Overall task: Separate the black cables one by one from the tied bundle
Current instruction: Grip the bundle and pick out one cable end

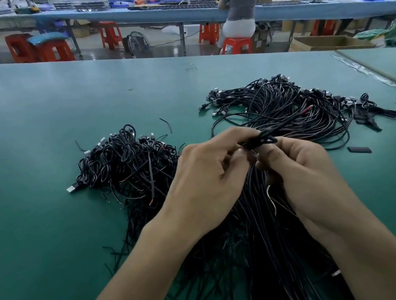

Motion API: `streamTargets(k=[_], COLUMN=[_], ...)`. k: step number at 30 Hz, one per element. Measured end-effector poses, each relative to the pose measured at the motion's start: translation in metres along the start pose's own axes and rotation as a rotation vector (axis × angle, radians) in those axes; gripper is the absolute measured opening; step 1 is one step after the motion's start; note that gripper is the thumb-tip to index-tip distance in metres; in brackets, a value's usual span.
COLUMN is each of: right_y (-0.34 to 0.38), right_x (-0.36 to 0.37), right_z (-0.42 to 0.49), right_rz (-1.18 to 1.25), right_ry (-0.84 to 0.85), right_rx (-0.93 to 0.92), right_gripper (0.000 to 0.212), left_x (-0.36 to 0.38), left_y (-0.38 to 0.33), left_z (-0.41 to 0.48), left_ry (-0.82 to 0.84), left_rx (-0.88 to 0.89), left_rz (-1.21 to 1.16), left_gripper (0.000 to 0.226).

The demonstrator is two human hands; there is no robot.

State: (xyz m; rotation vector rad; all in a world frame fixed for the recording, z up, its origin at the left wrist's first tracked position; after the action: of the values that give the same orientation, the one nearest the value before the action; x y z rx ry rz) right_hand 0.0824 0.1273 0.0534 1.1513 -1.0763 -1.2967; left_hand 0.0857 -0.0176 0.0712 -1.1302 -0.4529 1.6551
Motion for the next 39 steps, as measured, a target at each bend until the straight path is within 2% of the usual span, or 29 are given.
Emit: streamTargets(k=[5, 8, 12, 14, 18, 21, 27, 31, 33, 35, 37, 39], right_y=[0.001, -0.001, -0.001, -0.002, 0.0, 0.004, 0.007, 0.006, 0.002, -0.002, -0.004, -0.005], right_x=[0.005, 0.002, -0.002, -0.001, 0.002, 0.002, 0.0, -0.001, 0.0, 0.0, 0.001, 0.003], right_z=[0.0, 0.0, 0.001, 0.001, 0.001, 0.0, 0.0, 0.0, 0.0, 0.001, 0.001, 0.001], right_rz=[-0.061, -0.127, -0.187, -0.181, -0.163, -0.18, -0.278, -0.304, -0.277, -0.302, -0.323, -0.299], right_ry=[0.085, 0.06, 0.015, 0.027, 0.05, 0.074, 0.033, 0.045, 0.057, 0.026, 0.01, 0.025], right_rx=[-0.094, -0.121, -0.147, -0.149, -0.178, -0.224, -0.246, -0.241, -0.203, -0.191, -0.2, -0.204], right_gripper=[0.021, 0.021, 0.021, 0.02, 0.022, 0.02, 0.017, 0.016, 0.018, 0.017, 0.017, 0.018], left_x=[-0.001, 0.002, 0.0, -0.003, -0.012, -0.014, -0.002, -0.001, -0.001, -0.001, 0.0, 0.0], left_y=[-0.002, 0.004, 0.011, 0.012, 0.014, 0.015, 0.014, 0.014, 0.012, 0.01, 0.01, 0.013], left_z=[0.0, -0.001, 0.0, 0.002, 0.004, 0.004, 0.0, 0.003, 0.005, 0.005, 0.004, 0.002], left_ry=[-0.025, -0.016, -0.014, -0.009, -0.059, -0.031, 0.088, 0.1, 0.047, -0.004, -0.021, -0.012], left_rx=[-0.089, -0.122, -0.109, -0.094, -0.055, -0.073, -0.148, -0.134, -0.173, -0.194, -0.158, -0.165], left_rz=[-0.139, -0.184, -0.22, -0.127, 0.045, 0.068, -0.135, -0.162, -0.253, -0.338, -0.36, -0.37], left_gripper=[0.026, 0.012, 0.057, 0.062, 0.037, 0.018, 0.014, 0.028, 0.034, 0.025, 0.003, 0.038])
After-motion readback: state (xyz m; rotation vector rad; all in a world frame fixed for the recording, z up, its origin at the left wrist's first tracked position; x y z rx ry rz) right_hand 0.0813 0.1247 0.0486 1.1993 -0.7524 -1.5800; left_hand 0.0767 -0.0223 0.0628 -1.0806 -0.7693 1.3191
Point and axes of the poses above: each hand's wrist, its own z-axis towards the middle knuckle, its own x-axis out of the palm, y = z × x, the point moved 4 cm from there along z, towards the middle knuckle, and after that the axes turned 5 degrees about y, right-handed, at the moved point
